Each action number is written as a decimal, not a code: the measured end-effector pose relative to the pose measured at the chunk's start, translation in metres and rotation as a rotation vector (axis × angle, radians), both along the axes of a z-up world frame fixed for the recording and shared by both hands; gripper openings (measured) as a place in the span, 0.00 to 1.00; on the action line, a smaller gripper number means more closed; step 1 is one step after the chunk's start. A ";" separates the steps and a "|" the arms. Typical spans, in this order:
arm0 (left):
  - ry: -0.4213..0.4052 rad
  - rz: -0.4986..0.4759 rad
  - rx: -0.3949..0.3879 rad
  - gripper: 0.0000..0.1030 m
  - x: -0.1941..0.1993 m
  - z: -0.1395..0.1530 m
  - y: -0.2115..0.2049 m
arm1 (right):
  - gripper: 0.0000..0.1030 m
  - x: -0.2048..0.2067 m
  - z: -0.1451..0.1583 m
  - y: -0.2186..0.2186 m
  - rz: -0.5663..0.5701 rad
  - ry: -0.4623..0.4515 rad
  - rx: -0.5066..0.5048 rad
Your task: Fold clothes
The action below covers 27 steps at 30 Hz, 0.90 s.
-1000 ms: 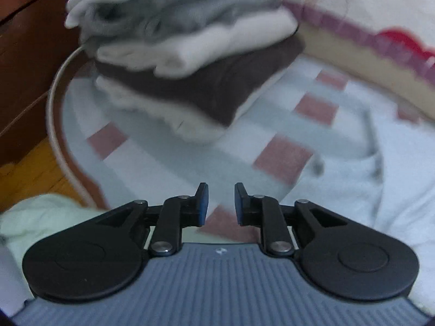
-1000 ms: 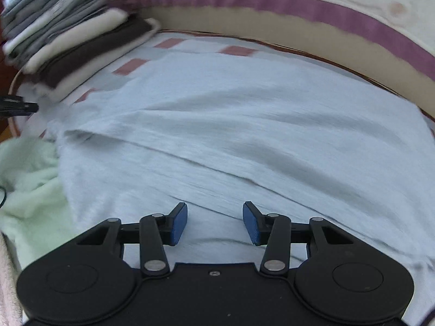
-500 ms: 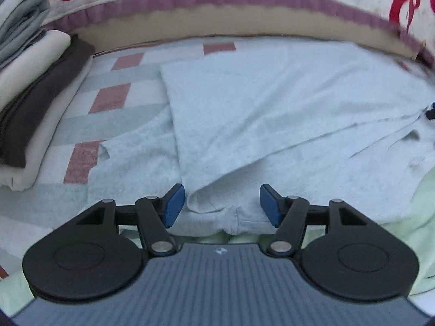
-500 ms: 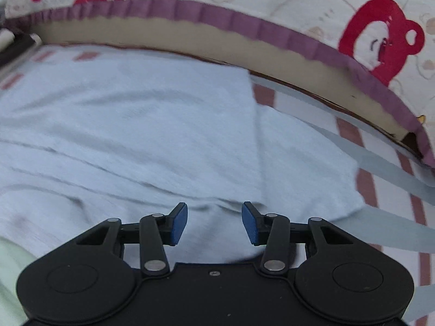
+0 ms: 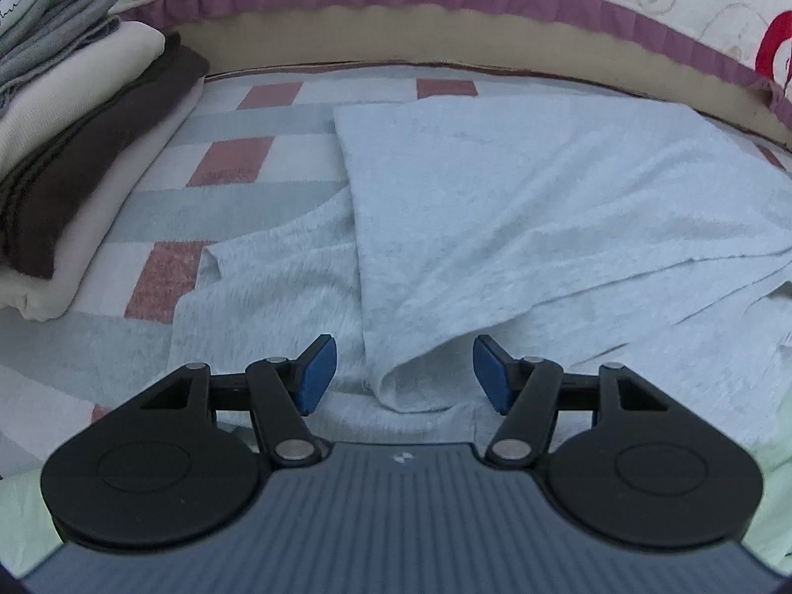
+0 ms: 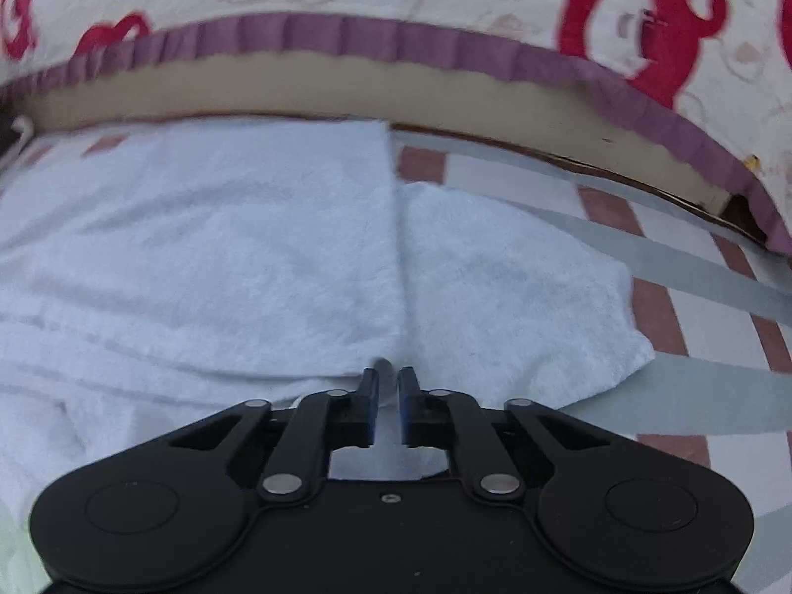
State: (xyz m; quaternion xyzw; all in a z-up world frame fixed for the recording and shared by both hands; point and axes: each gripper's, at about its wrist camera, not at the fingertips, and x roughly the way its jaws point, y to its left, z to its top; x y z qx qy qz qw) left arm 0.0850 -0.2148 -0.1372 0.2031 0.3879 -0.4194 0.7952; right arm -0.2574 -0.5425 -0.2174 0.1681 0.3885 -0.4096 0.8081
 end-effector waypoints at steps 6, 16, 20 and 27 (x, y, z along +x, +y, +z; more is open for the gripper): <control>-0.016 0.023 -0.024 0.58 0.002 0.003 0.003 | 0.09 -0.005 -0.003 0.005 0.053 0.039 -0.043; -0.017 0.009 -0.023 0.58 0.002 0.002 0.001 | 0.03 0.027 -0.008 0.009 0.220 0.146 -0.198; 0.006 0.029 -0.051 0.58 0.006 0.003 0.006 | 0.00 0.003 0.029 -0.010 0.042 -0.122 -0.181; 0.031 -0.023 -0.038 0.59 0.003 -0.001 0.000 | 0.00 -0.014 0.046 -0.038 -0.097 -0.248 -0.109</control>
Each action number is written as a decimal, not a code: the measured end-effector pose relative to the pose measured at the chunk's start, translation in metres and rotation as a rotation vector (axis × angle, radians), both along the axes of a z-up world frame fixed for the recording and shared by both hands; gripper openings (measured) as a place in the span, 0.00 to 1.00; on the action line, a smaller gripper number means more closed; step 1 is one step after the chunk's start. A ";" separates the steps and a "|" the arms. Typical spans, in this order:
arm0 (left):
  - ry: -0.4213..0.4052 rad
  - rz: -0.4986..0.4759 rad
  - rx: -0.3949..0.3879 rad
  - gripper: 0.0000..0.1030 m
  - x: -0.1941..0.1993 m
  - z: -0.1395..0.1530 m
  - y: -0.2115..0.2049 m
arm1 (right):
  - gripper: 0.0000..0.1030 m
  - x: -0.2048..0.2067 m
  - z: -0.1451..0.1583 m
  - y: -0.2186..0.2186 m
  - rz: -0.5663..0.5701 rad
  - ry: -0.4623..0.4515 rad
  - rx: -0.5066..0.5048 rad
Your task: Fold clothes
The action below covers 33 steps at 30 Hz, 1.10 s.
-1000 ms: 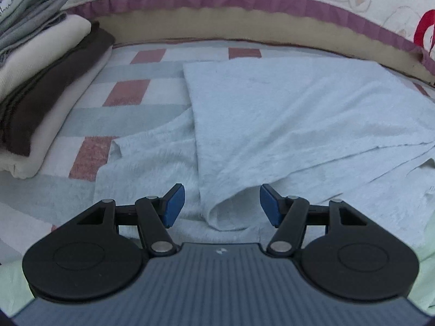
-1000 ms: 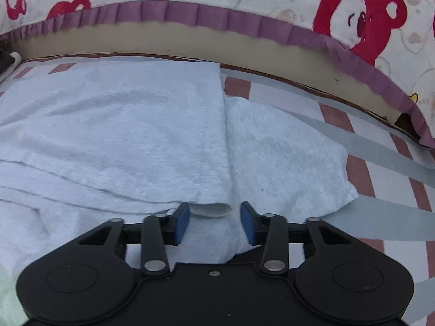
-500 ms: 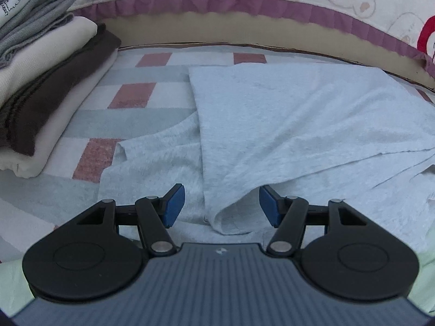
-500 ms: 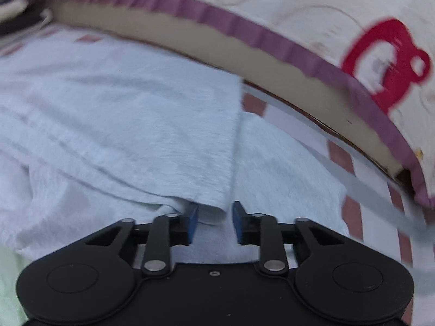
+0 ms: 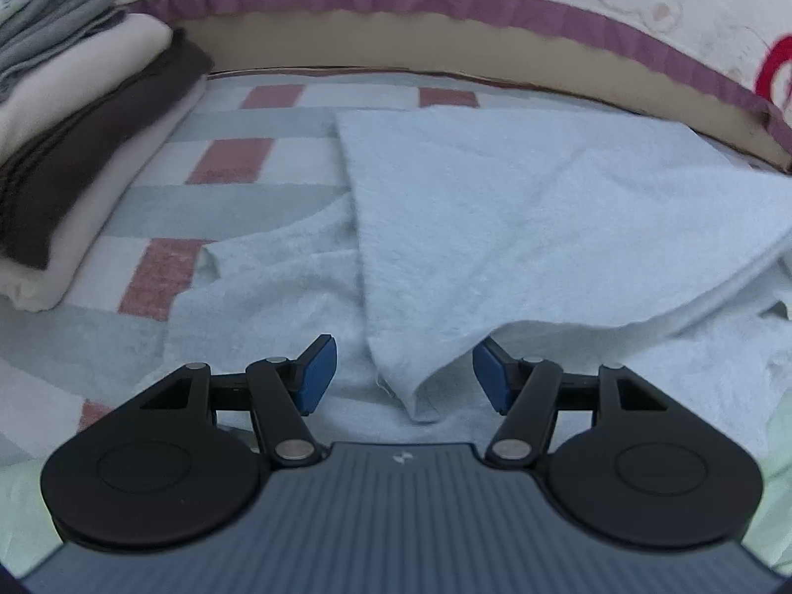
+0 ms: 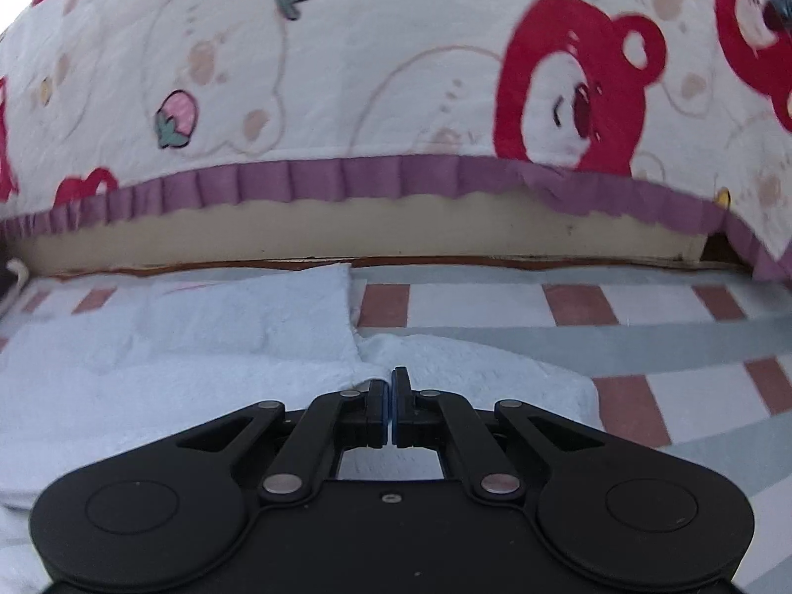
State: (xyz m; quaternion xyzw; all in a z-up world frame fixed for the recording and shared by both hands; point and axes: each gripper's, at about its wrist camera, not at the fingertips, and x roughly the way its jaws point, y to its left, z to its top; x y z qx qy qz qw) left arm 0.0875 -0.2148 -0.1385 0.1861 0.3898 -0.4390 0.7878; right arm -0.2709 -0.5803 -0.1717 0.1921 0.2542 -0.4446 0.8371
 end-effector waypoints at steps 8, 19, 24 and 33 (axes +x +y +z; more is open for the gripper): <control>-0.063 0.068 -0.167 0.02 0.011 0.037 0.016 | 0.00 0.002 0.007 -0.013 -0.013 -0.047 0.045; 0.031 0.118 -0.270 0.02 0.011 0.059 0.042 | 0.00 -0.005 0.041 -0.003 0.062 0.045 0.020; 0.062 0.106 -0.247 0.02 -0.010 0.064 0.060 | 0.00 -0.022 0.030 0.012 0.060 0.115 0.025; 0.046 0.053 -0.170 0.02 -0.048 0.075 0.071 | 0.00 -0.045 0.001 0.018 0.006 0.135 0.084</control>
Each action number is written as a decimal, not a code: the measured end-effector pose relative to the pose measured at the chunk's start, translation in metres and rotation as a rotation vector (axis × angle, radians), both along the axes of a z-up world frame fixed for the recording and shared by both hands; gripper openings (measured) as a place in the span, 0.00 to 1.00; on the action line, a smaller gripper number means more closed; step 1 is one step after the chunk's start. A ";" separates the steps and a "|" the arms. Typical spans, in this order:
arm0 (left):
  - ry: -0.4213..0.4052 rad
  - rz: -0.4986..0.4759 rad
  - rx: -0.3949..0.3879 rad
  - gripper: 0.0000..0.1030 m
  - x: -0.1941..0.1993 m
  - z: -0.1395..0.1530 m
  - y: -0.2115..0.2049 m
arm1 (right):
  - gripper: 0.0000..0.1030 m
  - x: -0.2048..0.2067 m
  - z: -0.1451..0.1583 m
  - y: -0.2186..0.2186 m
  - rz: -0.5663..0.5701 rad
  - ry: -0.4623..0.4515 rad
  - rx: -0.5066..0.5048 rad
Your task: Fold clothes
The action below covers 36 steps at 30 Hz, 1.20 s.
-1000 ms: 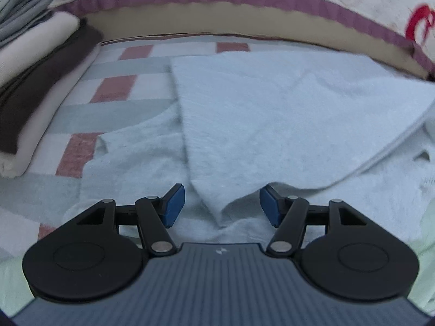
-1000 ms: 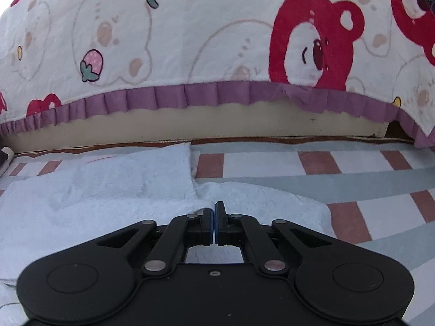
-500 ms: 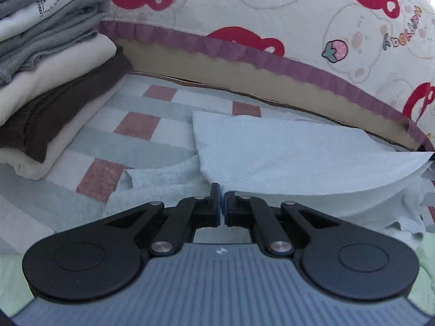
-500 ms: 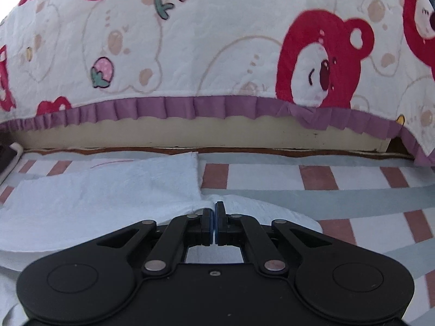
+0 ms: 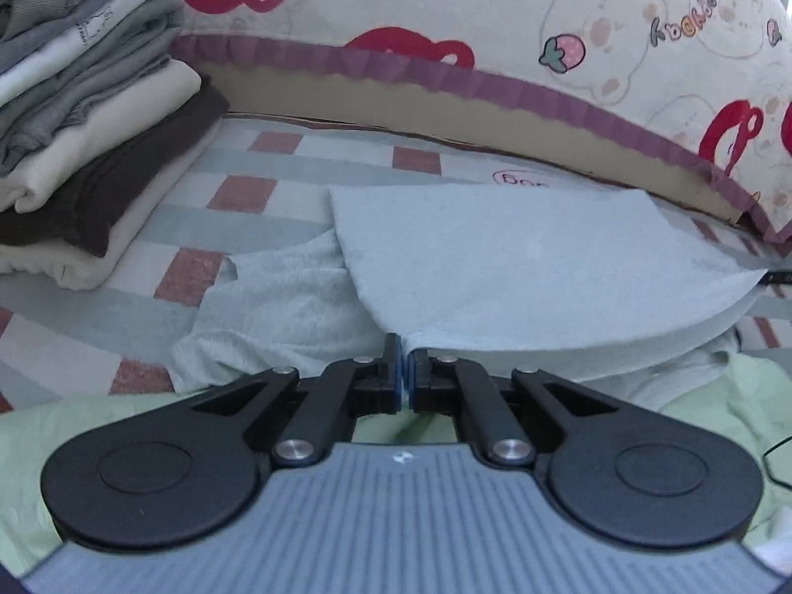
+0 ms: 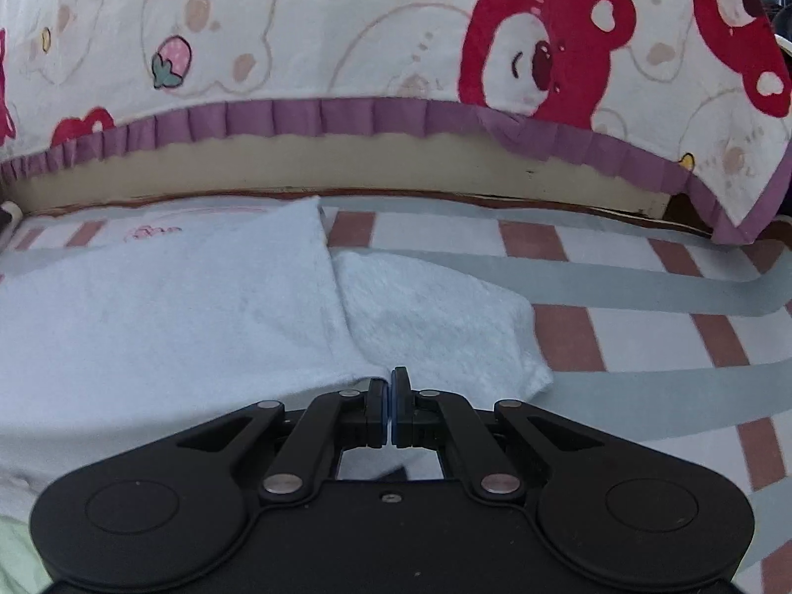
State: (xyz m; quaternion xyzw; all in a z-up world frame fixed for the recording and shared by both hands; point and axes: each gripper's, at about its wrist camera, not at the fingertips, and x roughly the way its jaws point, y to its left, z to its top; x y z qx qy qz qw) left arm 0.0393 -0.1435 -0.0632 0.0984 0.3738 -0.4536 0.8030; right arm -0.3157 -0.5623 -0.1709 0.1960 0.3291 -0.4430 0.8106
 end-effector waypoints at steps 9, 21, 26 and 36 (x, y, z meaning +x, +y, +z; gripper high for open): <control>0.007 0.003 0.029 0.02 -0.025 0.013 0.012 | 0.00 -0.012 -0.008 0.003 -0.023 -0.018 0.051; 0.066 0.045 0.066 0.36 -0.023 0.024 0.018 | 0.39 -0.025 -0.005 0.030 -0.008 -0.011 0.004; 0.110 0.042 -0.078 0.42 -0.016 0.050 0.013 | 0.49 -0.066 0.002 0.012 -0.116 -0.167 0.072; 0.086 -0.144 0.096 0.52 -0.055 -0.035 -0.163 | 0.60 -0.077 -0.076 -0.076 -0.393 -0.396 0.323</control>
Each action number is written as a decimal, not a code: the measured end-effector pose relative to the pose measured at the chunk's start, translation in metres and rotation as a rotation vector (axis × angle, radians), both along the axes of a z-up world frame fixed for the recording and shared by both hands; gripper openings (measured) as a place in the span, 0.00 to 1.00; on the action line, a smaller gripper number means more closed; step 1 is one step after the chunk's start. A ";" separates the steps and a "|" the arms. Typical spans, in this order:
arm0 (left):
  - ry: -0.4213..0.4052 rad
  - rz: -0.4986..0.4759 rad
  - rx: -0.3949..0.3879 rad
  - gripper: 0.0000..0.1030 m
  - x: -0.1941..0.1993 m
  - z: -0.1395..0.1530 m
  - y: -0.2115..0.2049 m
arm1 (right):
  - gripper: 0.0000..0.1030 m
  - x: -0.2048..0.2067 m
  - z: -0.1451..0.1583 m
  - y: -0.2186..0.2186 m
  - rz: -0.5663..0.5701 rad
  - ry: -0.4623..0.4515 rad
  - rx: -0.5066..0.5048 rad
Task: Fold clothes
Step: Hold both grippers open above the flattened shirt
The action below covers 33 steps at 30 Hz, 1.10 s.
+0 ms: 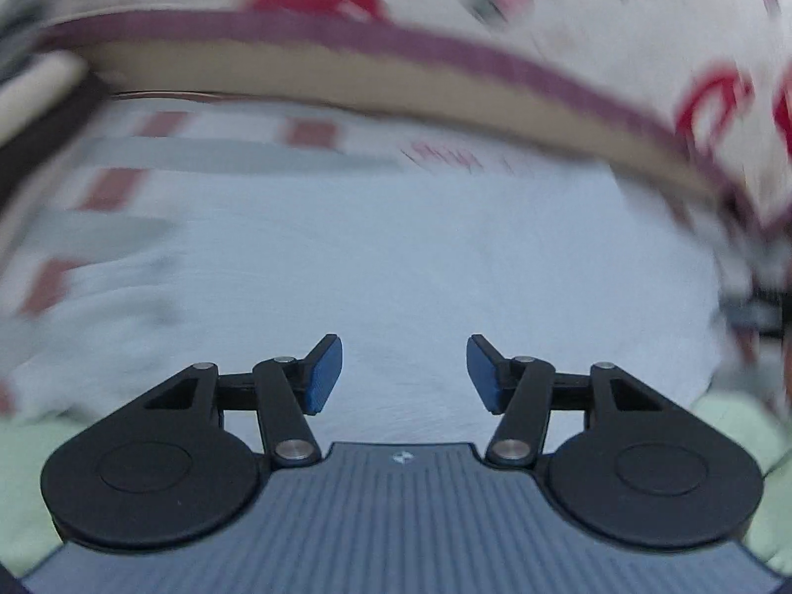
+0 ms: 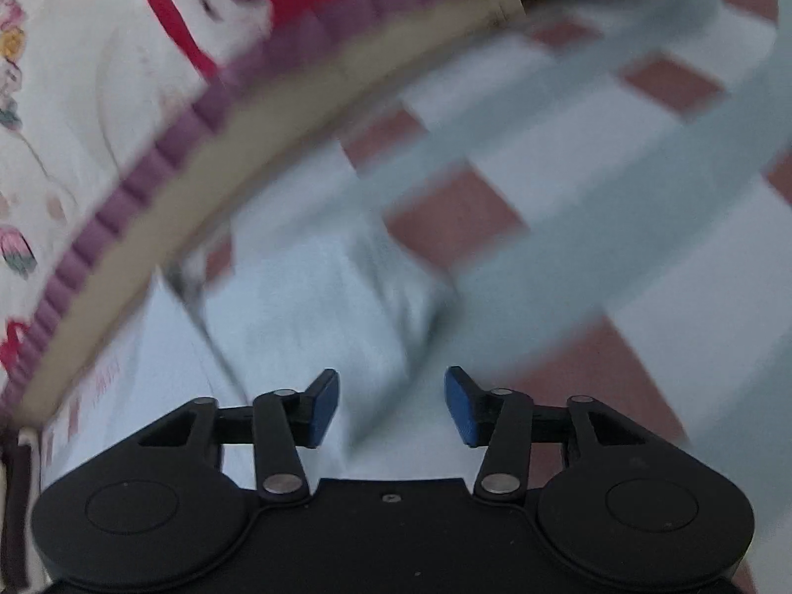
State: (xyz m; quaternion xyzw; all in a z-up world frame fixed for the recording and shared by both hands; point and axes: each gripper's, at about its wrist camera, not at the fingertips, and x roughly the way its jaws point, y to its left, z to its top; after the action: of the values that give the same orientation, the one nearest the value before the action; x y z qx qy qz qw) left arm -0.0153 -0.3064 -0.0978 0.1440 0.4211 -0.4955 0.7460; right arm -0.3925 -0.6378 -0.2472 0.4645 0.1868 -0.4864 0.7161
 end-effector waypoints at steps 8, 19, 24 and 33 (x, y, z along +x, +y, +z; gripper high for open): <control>0.063 -0.165 0.077 0.53 -0.027 -0.040 -0.027 | 0.07 0.064 0.012 -0.035 0.113 0.228 -0.243; 0.047 -0.175 0.089 0.54 -0.039 -0.042 -0.021 | 0.16 0.027 0.037 -0.012 -0.036 0.481 -0.234; 0.105 -0.210 0.094 0.54 -0.033 -0.036 -0.019 | 0.48 0.052 0.085 0.078 0.262 0.196 -0.249; 0.162 -0.222 0.069 0.56 -0.020 -0.026 0.000 | 0.48 0.173 0.064 0.295 1.390 0.729 -0.666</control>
State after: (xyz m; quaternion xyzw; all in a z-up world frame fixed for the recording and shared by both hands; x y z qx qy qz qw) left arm -0.0355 -0.3066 -0.1234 0.1747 0.4781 -0.5703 0.6447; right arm -0.2199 -0.3425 -0.1829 -0.1764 0.4954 -0.0850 0.8463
